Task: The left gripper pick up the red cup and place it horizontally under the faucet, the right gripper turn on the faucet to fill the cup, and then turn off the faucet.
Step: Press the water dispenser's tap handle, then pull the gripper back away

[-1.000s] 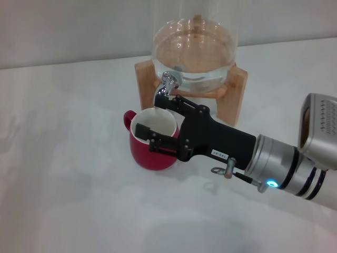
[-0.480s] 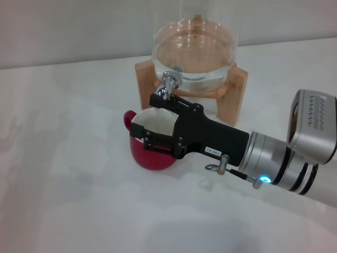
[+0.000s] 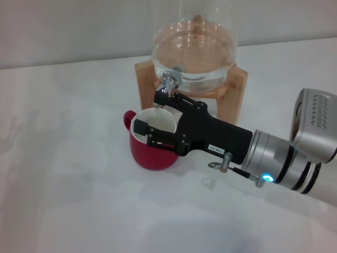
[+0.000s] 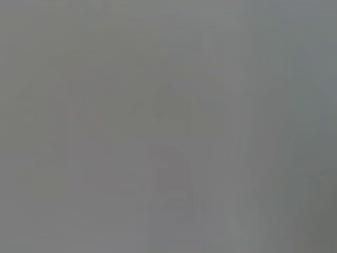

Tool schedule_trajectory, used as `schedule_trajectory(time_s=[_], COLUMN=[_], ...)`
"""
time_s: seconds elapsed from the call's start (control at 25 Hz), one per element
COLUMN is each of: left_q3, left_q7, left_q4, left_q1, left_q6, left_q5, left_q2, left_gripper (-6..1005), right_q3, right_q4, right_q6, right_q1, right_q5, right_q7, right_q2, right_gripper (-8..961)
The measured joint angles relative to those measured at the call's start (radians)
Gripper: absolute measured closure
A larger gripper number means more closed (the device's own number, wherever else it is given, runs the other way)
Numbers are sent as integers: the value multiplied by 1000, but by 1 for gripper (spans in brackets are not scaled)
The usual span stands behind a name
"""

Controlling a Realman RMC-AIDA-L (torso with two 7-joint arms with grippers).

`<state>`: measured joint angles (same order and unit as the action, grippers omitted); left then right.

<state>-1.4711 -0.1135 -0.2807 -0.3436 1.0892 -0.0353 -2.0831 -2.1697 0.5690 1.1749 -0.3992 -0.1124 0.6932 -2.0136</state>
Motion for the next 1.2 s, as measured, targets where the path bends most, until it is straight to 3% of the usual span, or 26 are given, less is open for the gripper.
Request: schedule_trajectory(time_s=[1.2], left_q3=[0], left_q7=[0], left_q4=[0], left_q1=[-5], left_q6=[-3], left_q5=[-2], left_q2=[0], left_gripper=[110], right_q3=[24], right_q4=[-2], right_q6=[0], right_q1=[18], right_q5=[-1], right_q7=[-1], right_q2=[3], right_gripper=[85])
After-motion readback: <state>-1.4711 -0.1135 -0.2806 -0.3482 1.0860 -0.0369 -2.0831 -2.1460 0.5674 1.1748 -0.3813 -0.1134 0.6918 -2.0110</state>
